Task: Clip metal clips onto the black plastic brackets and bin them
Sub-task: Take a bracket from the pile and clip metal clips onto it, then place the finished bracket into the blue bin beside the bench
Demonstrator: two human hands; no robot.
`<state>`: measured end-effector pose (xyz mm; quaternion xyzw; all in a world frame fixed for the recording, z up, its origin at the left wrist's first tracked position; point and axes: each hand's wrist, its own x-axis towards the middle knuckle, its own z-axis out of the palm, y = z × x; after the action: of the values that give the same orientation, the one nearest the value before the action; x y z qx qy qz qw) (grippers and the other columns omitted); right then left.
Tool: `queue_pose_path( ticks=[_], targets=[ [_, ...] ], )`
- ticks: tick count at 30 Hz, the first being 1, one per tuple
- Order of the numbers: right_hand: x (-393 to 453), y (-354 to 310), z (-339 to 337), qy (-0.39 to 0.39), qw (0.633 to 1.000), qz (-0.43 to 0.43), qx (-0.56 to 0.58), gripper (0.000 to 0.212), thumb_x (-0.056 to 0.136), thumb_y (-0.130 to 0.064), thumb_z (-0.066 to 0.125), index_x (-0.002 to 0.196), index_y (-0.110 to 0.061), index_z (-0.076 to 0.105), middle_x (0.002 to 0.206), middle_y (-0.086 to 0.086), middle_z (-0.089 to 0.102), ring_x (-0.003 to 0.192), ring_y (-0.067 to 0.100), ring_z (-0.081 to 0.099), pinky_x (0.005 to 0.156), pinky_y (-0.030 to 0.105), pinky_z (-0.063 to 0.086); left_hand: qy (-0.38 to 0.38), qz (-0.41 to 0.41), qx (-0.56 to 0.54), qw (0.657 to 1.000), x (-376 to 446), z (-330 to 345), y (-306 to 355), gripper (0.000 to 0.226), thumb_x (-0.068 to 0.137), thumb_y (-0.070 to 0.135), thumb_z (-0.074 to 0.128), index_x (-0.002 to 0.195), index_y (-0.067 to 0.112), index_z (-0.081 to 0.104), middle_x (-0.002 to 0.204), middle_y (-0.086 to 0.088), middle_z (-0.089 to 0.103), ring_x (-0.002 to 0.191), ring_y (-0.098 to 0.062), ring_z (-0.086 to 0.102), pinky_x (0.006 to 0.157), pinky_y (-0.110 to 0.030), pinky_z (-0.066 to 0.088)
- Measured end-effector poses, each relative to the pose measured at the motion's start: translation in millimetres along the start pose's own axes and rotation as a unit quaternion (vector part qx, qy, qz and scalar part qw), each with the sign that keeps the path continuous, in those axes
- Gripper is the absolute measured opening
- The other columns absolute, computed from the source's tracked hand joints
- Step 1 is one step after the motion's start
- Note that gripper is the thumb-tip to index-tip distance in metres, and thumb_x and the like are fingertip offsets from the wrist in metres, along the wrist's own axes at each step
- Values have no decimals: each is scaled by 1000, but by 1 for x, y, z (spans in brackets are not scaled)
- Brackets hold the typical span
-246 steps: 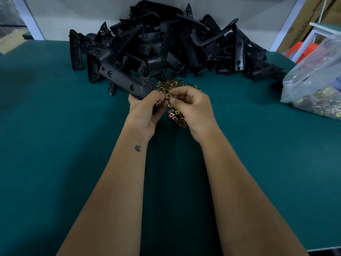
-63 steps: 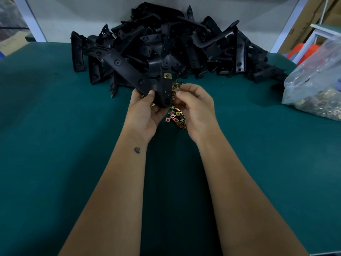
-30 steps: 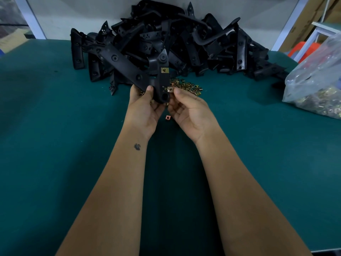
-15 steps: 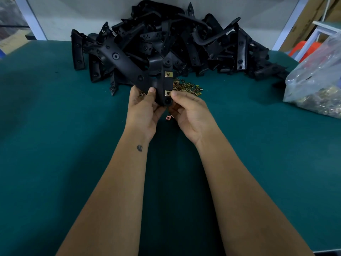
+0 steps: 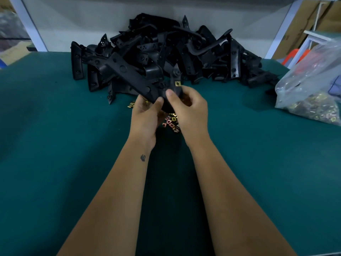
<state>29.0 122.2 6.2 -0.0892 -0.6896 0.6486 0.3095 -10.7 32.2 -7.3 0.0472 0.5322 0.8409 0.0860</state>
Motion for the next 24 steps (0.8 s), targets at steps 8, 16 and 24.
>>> queue_pose_path(
  ticks=[8, 16, 24],
  targets=[
    [-2, -13, -28, 55, 995, -18, -84, 6, 90, -18, 64, 85, -17, 68, 75, -13, 65, 71, 2, 58, 68, 20, 46, 10, 18, 99, 995, -12, 7, 5, 5, 94, 17, 66, 92, 20, 69, 90, -2, 71, 83, -18, 68, 71, -30, 57],
    [-23, -30, -106, 194, 958, 75, 199, 58, 85, -26, 77, 136, -24, 50, 105, -8, 64, 103, 1, 62, 99, 24, 47, -34, 17, 28, 999, -50, 80, -8, 9, 97, 16, 63, 89, 13, 65, 80, -5, 70, 72, -16, 72, 63, -23, 56],
    [-50, -39, -151, 319, 890, 124, 302, 26, 88, -4, 70, 112, -2, 63, 102, 11, 71, 86, 20, 68, 84, 33, 56, -69, -68, -39, 995, -131, 163, -43, 17, 95, 8, 64, 79, 8, 59, 73, -6, 69, 60, -8, 69, 60, -18, 56]
  ],
)
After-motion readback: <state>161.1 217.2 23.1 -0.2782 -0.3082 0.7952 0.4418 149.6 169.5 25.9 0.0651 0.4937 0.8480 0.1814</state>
